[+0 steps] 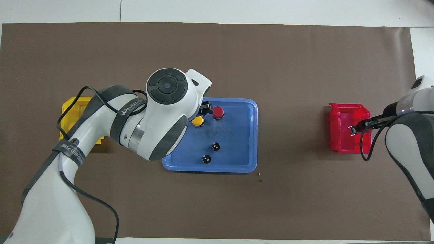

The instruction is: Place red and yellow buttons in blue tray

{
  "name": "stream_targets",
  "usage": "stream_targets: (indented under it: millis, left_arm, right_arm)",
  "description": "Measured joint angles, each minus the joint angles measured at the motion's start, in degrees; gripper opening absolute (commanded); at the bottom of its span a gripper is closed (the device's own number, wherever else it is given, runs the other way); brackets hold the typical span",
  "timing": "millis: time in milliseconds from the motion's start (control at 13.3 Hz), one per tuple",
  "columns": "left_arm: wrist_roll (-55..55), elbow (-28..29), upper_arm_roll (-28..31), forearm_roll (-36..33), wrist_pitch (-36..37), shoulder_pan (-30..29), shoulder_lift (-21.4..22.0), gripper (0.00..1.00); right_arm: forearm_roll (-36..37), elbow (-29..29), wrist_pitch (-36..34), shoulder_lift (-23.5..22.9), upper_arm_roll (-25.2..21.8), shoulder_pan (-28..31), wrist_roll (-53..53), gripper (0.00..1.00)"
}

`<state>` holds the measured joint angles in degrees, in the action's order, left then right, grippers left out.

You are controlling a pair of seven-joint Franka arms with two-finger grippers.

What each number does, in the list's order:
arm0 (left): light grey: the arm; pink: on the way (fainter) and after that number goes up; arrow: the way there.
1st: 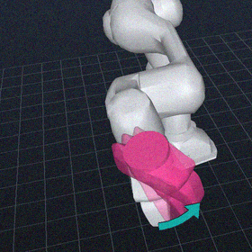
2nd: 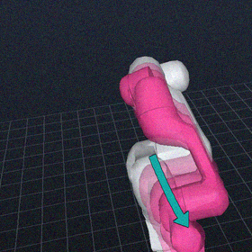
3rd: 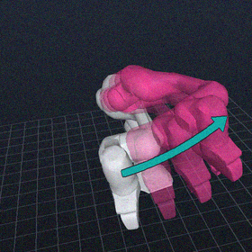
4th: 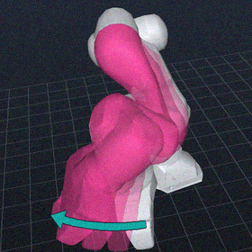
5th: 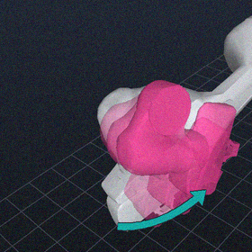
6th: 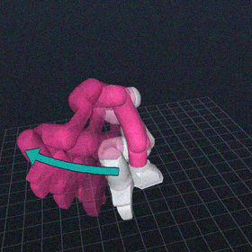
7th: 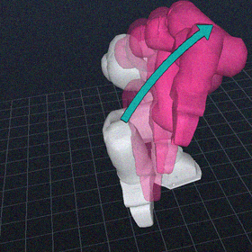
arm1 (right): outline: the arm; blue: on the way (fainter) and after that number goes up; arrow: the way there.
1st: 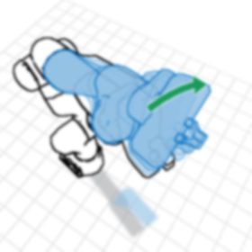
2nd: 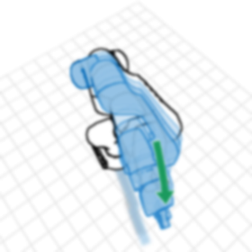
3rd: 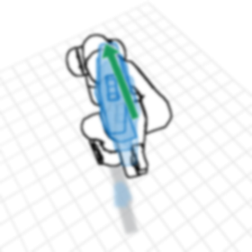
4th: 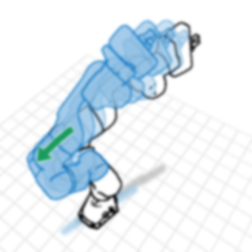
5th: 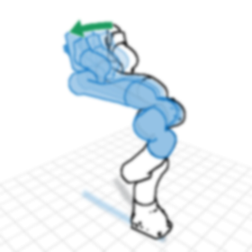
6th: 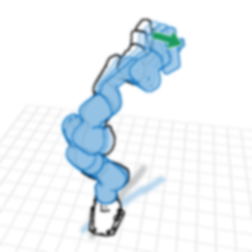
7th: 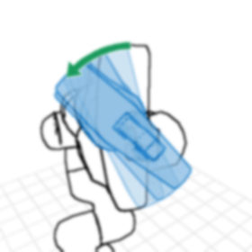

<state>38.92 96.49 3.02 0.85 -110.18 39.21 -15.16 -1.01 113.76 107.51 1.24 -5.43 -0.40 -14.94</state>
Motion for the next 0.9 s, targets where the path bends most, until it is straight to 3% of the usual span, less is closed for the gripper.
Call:
stream_targets:
  millis: [150, 300, 450, 600, 750, 900]
  left_arm:
    - [-10.86, -0.66, 0.51, -0.06, 8.77, -4.45, 3.72, 1.00]
    - [-21.75, 0.85, 0.96, -0.06, 10.89, -12.92, 5.54, 1.00]
    - [-28.37, 2.92, 1.34, -0.09, 9.54, -21.11, 5.65, 1.00]
    - [-32.62, 6.28, 1.40, -0.16, 5.42, -26.58, 5.85, 0.95]
    - [-38.25, 11.39, 1.36, -0.17, -0.93, -31.49, 6.88, 0.79]
    - [-42.15, 15.83, 1.37, -0.18, -5.24, -34.76, 8.40, 0.71]
  right_arm:
    - [-0.15, -10.88, -6.14, -3.83, 0.22, -5.43, 8.49, 0.16]
    - [-1.44, -17.56, -5.03, -7.80, 0.59, -13.30, 20.80, 0.16]
    - [-2.44, -18.84, 1.98, -11.60, 0.92, -22.23, 33.90, 0.16]
    - [-2.44, -18.35, 7.81, -15.65, 1.01, -27.68, 40.38, 0.16]
    - [-2.44, -17.05, 11.13, -18.86, 0.90, -30.44, 43.42, 0.16]
    - [-2.44, -13.73, 14.70, -19.59, 0.87, -31.97, 44.81, 0.16]
